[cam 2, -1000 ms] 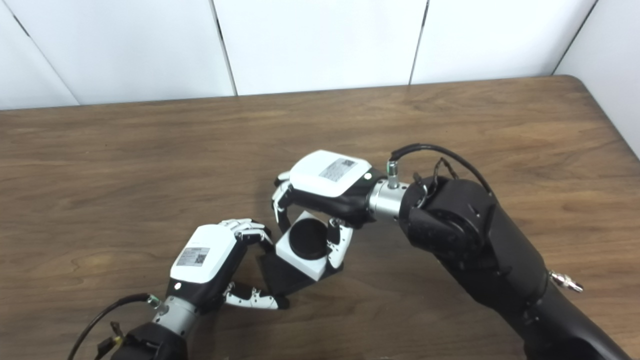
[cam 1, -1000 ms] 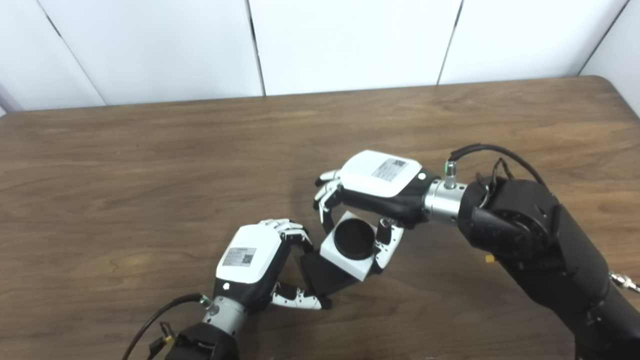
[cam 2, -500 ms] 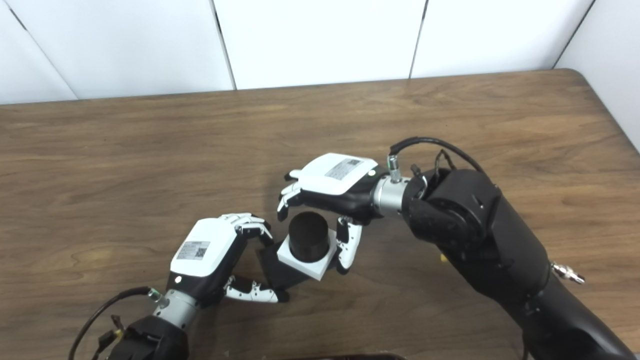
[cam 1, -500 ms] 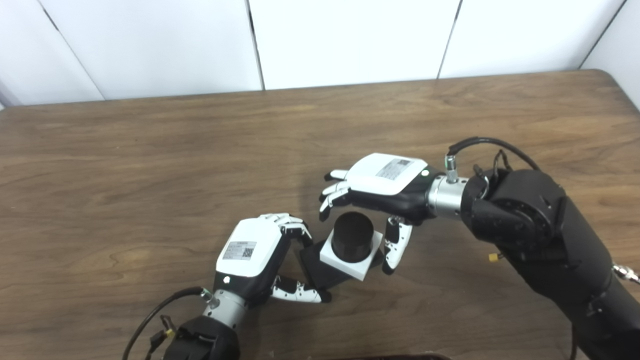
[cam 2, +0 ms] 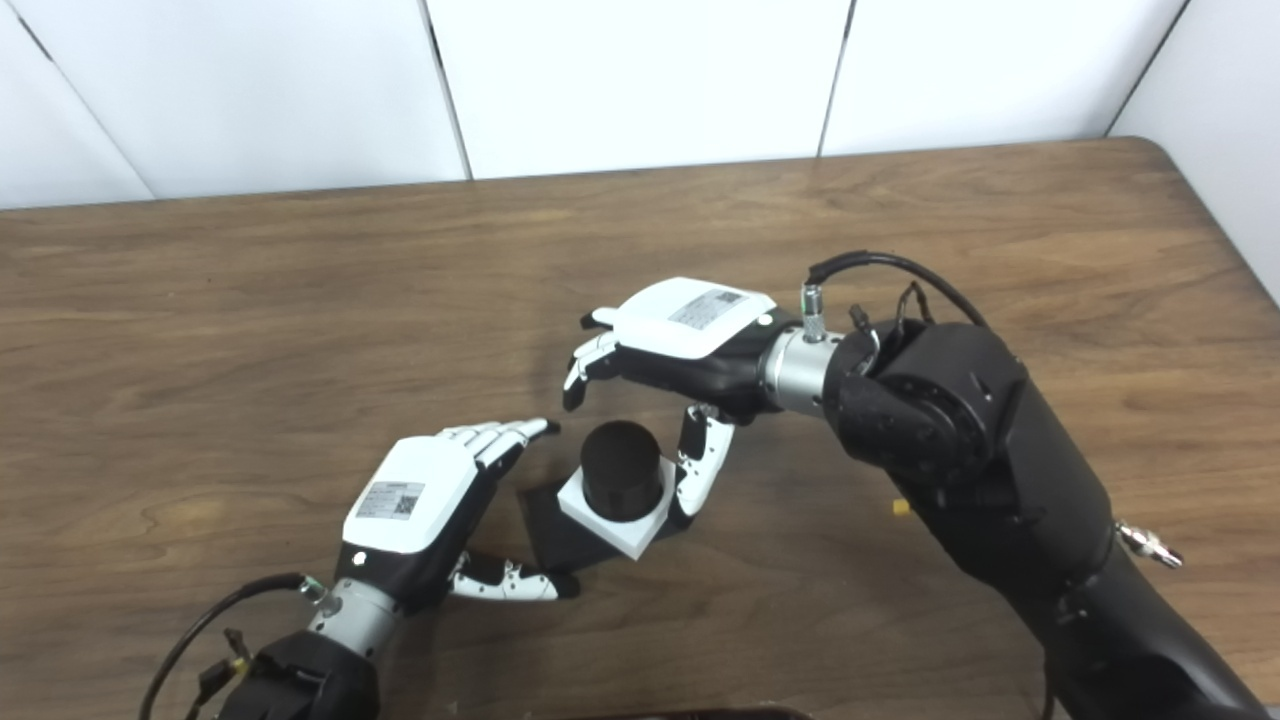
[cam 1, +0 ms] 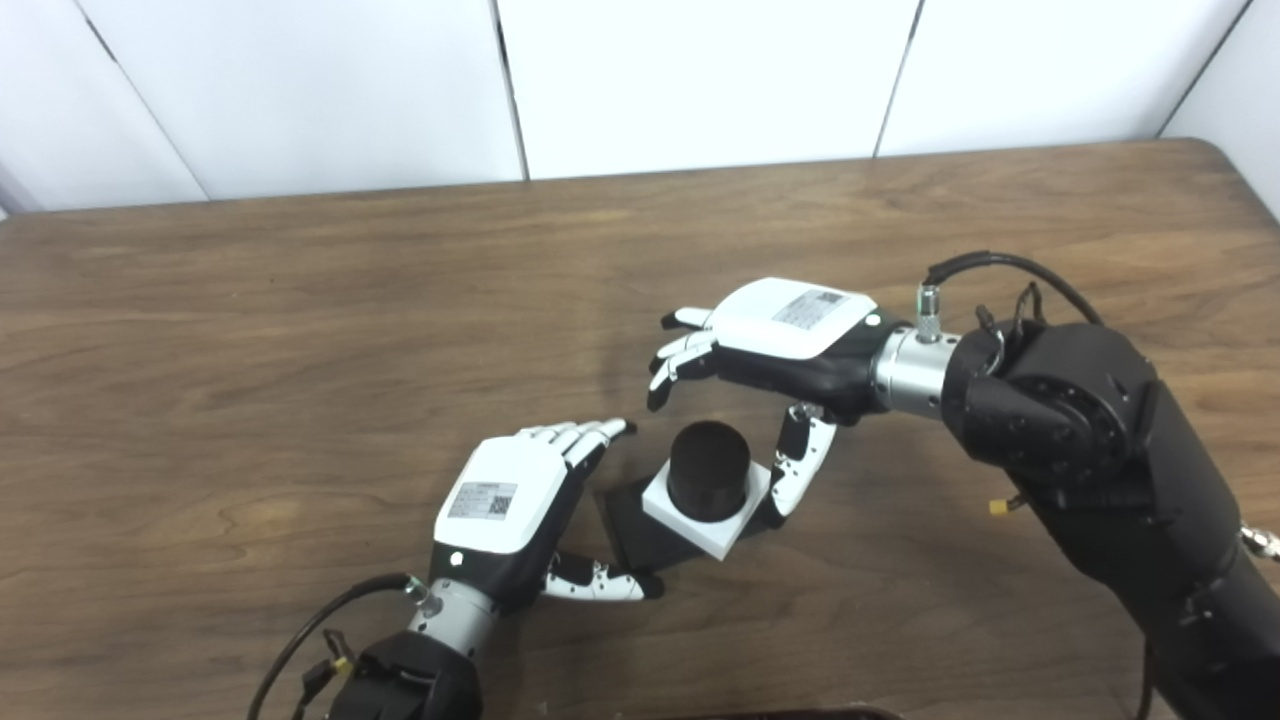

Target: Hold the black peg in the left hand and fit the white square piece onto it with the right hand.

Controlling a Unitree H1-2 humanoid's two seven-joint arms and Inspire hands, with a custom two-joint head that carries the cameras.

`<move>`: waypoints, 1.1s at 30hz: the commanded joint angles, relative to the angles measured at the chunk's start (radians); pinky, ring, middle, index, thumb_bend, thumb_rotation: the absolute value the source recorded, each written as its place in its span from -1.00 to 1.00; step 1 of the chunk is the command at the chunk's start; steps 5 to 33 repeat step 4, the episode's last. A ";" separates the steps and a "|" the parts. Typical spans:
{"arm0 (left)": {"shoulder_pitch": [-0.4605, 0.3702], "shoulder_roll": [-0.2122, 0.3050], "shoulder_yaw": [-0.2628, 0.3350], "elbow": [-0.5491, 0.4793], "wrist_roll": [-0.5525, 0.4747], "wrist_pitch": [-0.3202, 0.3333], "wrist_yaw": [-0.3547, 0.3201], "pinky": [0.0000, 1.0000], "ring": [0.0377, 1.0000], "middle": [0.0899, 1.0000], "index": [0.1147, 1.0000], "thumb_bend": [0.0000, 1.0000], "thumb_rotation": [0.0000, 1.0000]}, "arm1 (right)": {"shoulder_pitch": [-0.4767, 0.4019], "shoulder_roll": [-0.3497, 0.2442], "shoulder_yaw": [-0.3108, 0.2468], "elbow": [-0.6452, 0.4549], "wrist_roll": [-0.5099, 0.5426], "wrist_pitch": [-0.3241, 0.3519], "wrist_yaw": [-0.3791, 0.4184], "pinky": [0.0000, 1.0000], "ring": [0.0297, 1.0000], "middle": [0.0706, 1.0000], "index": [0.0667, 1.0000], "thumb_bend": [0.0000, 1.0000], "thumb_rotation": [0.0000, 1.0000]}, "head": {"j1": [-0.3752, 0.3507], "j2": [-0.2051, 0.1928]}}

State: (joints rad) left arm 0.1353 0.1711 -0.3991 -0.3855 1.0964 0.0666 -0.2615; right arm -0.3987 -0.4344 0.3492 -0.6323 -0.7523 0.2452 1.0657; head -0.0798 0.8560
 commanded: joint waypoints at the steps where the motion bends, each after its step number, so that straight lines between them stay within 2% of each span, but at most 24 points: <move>1: 0.000 -0.001 0.019 -0.005 -0.014 0.003 0.021 0.71 0.78 0.85 0.92 1.00 -0.05 | -0.022 -0.005 -0.023 -0.024 0.001 0.009 -0.032 0.76 0.97 0.75 0.53 0.86 -0.58 | 0.000 0.000; 4: 0.003 -0.002 0.041 -0.040 -0.065 0.023 -0.027 0.85 0.92 0.98 0.99 1.00 -0.02 | -0.014 -0.007 -0.029 -0.022 -0.001 0.006 -0.039 0.75 0.97 0.75 0.54 0.86 -0.54 | 0.002 -0.005; 33: 0.003 -0.002 0.041 -0.040 -0.065 0.023 -0.027 0.85 0.92 0.98 0.99 1.00 -0.02 | -0.014 -0.007 -0.029 -0.022 -0.001 0.006 -0.039 0.75 0.97 0.75 0.54 0.86 -0.54 | 0.002 -0.005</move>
